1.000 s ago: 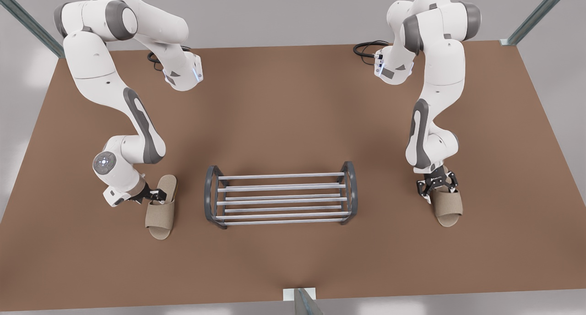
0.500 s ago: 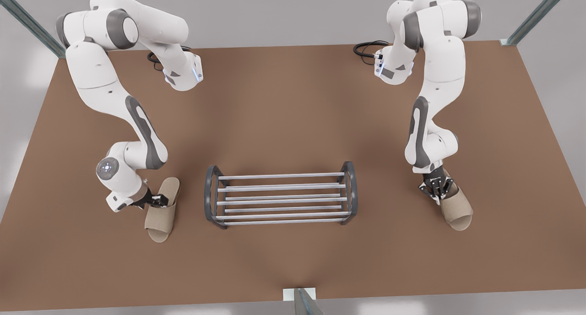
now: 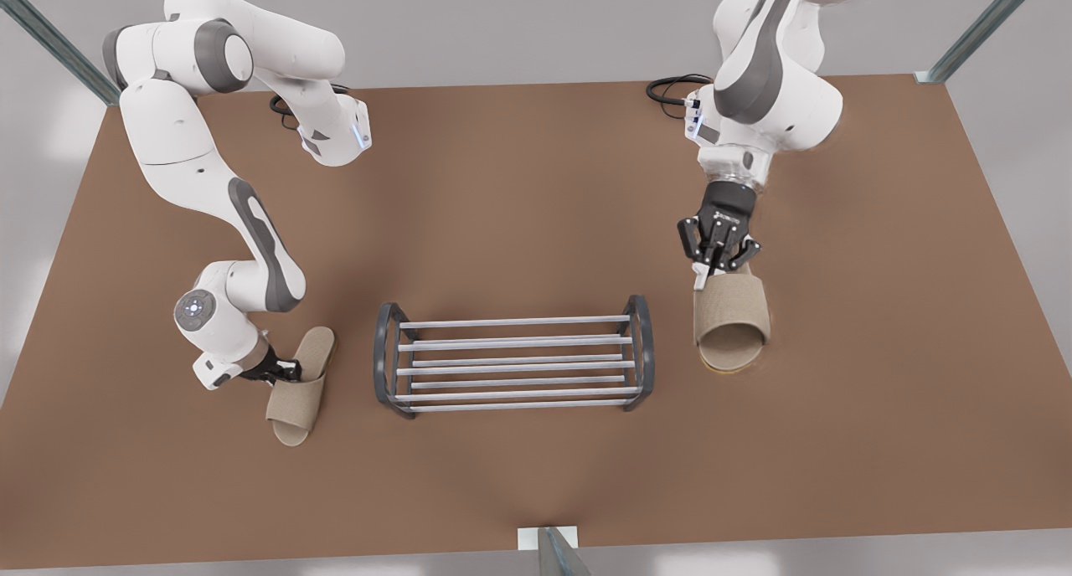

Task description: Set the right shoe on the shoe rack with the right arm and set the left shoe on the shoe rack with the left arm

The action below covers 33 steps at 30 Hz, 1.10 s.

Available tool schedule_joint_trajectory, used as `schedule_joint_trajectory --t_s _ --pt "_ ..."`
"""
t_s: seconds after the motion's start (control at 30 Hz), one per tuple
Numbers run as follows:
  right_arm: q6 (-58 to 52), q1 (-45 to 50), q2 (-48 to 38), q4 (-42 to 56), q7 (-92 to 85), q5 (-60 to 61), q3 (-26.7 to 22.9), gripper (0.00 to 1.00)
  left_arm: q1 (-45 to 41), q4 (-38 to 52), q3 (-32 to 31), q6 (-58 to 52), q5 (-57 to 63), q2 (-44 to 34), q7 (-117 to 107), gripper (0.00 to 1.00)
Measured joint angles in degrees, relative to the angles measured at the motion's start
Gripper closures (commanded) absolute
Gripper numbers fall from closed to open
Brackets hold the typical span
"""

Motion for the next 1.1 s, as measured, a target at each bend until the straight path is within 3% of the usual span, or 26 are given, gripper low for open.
schedule_joint_trajectory --t_s 0.13,0.3,0.47,0.63,0.83,0.97,1.03,1.1 --pt "-0.18 -0.06 -0.14 0.53 -0.83 -0.01 0.0 0.79 -9.24 5.18 -0.24 5.95 -0.85 1.06 0.0 0.79" --pt "-1.22 0.32 -1.9 2.75 -1.65 0.04 0.08 0.79 -15.15 9.02 -0.48 8.05 -5.45 11.1 0.0 0.79" --pt "-9.71 0.0 -12.37 10.86 -2.66 0.17 0.09 0.79 -13.51 10.11 1.36 4.7 -10.91 20.2 0.0 0.79" --pt "-27.03 0.97 -18.67 24.14 -3.22 4.28 7.51 0.79 -11.56 10.17 3.28 -0.18 -16.08 24.72 0.0 0.79" --pt "-36.95 15.51 -18.77 30.23 3.6 8.12 11.09 0.79 -10.92 10.72 3.31 -3.97 -19.84 29.16 0.0 0.79" --pt "-39.82 26.46 -14.75 34.87 11.87 3.77 8.23 0.79 -10.11 11.27 3.32 -5.22 -21.04 31.5 0.0 0.79" --pt "-40.62 34.54 -12.74 36.3 16.26 1.83 1.0 0.79 -9.86 11.27 3.31 -5.59 -21.3 32.16 0.0 0.79" --pt "-41.11 38.88 -10.91 36.64 20.3 -1.29 -2.79 0.79 -9.42 11.23 3.29 -5.84 -21.45 32.46 0.0 0.79"
